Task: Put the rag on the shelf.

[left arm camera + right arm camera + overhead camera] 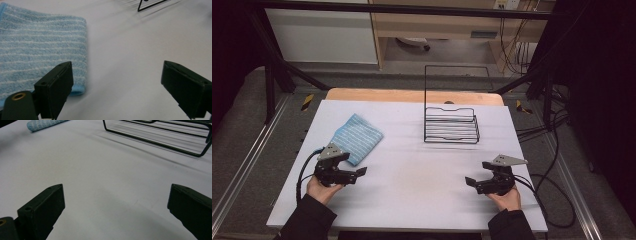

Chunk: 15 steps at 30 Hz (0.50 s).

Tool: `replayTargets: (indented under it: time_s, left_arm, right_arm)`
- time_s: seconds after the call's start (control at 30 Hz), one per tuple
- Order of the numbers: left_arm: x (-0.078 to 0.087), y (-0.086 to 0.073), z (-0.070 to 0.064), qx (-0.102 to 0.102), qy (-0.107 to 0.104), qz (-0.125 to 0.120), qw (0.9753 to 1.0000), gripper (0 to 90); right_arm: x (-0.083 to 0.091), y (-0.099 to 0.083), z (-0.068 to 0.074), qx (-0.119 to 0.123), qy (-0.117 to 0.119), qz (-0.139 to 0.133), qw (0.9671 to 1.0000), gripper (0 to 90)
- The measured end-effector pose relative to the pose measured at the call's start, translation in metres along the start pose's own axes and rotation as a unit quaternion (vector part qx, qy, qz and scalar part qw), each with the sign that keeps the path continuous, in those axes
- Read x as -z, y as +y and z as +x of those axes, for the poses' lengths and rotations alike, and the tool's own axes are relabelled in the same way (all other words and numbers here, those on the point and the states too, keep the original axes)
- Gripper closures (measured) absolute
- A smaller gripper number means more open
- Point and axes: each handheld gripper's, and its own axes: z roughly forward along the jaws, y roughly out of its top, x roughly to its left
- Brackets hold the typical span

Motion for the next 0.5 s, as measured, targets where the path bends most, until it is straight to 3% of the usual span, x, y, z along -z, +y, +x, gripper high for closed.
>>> replayTargets:
  time_s: [0.23, 0.3, 0.5]
  left_arm:
    - [-0.023, 0.016, 0.005, -0.007, 0.024, 0.039, 0.9989, 20.3]
    - [-0.029, 0.016, 0.008, -0.013, 0.037, 0.055, 0.9977, 22.1]
    - [-0.041, 0.009, 0.019, -0.009, 0.048, 0.079, 0.9957, 32.7]
  right_arm:
    - [-0.001, 0.000, 0.000, -0.001, -0.002, 0.004, 1.0000, 1.7]
    - [-0.001, 0.000, 0.000, 0.000, -0.003, 0.004, 1.0000, 1.7]
    - [-0.001, 0.000, 0.000, 0.001, -0.003, 0.006, 1.0000, 1.7]
